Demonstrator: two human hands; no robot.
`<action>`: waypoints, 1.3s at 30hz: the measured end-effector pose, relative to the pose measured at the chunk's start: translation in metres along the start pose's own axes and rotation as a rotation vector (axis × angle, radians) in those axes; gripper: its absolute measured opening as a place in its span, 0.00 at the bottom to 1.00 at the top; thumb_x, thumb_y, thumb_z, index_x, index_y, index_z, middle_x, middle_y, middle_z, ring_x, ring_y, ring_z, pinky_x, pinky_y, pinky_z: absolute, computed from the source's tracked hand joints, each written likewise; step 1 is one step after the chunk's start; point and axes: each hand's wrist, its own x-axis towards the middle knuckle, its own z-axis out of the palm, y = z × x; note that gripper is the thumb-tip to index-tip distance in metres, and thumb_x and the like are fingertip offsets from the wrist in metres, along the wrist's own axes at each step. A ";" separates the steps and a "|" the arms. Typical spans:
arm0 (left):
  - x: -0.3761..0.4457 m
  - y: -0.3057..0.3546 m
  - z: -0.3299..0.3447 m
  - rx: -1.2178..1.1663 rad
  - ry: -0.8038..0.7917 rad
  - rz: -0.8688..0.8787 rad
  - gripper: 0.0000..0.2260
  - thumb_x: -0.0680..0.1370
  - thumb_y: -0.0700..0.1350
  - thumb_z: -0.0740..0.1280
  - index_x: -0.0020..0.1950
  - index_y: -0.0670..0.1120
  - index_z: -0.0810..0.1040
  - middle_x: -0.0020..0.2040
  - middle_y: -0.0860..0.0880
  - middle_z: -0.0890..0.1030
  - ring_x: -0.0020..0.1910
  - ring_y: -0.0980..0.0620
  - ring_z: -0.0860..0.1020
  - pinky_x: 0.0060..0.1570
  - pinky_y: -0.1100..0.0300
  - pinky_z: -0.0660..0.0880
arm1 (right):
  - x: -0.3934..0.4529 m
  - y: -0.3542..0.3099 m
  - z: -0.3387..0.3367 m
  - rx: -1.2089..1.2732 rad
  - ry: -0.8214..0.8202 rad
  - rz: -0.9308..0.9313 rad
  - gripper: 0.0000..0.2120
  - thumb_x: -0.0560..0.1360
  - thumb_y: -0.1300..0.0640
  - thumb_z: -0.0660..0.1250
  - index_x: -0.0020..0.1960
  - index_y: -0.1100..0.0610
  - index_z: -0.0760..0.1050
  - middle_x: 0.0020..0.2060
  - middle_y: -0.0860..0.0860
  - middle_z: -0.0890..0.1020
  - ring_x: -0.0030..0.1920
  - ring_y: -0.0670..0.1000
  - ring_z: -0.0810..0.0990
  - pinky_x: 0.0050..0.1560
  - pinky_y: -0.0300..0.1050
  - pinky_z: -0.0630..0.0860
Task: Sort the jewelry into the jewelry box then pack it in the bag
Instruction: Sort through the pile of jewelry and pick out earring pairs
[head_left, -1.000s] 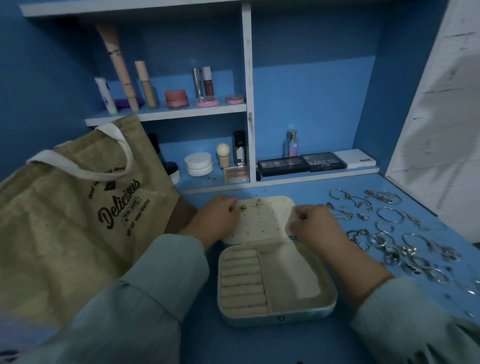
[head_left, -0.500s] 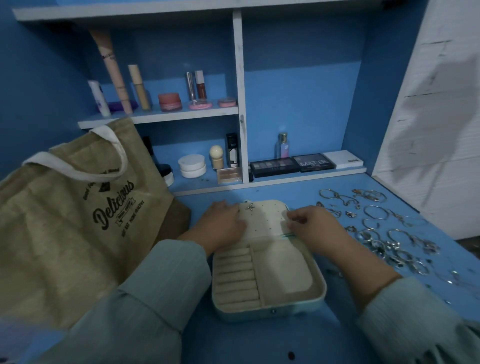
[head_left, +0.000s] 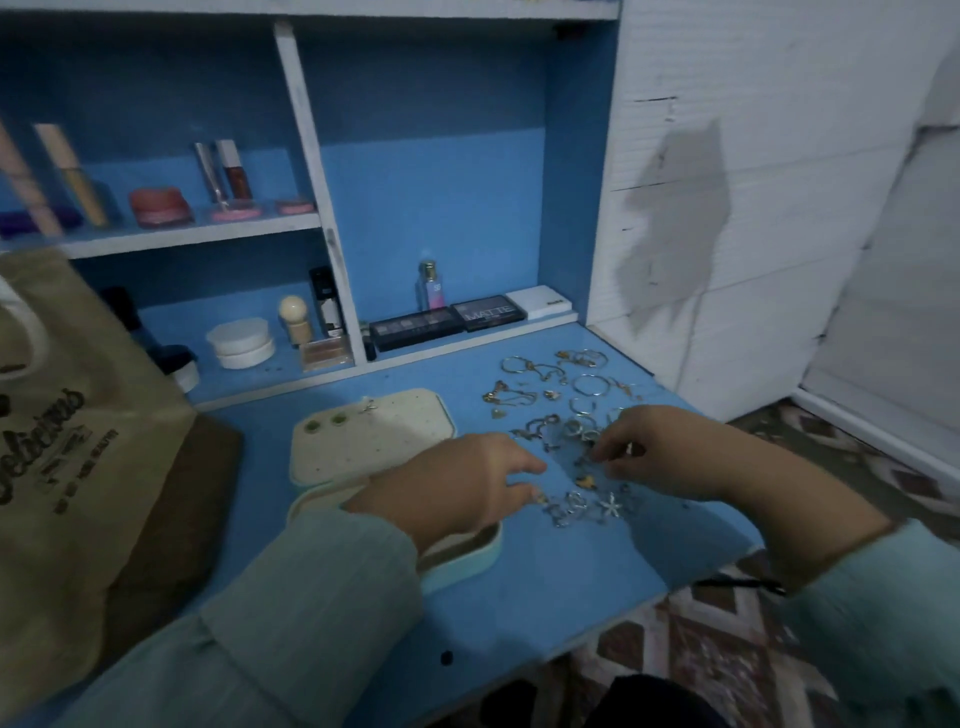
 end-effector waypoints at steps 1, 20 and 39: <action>0.004 0.003 0.002 0.030 -0.001 0.010 0.18 0.80 0.51 0.61 0.69 0.51 0.70 0.68 0.49 0.70 0.66 0.51 0.69 0.66 0.57 0.64 | -0.005 0.006 0.001 -0.028 -0.005 -0.001 0.12 0.75 0.54 0.66 0.58 0.50 0.78 0.44 0.41 0.72 0.46 0.43 0.72 0.46 0.33 0.64; 0.029 0.006 0.011 0.058 -0.018 -0.038 0.12 0.77 0.45 0.65 0.61 0.51 0.78 0.55 0.53 0.77 0.45 0.62 0.70 0.50 0.70 0.65 | -0.021 0.029 0.067 0.223 0.360 -0.120 0.07 0.73 0.57 0.70 0.50 0.55 0.82 0.43 0.46 0.74 0.43 0.45 0.73 0.46 0.37 0.70; 0.057 0.026 0.030 0.025 0.158 -0.036 0.07 0.76 0.52 0.66 0.50 0.53 0.79 0.44 0.56 0.74 0.44 0.56 0.76 0.48 0.61 0.72 | -0.025 0.032 0.083 0.428 0.768 0.093 0.11 0.74 0.70 0.63 0.51 0.63 0.81 0.41 0.48 0.74 0.44 0.42 0.71 0.47 0.17 0.62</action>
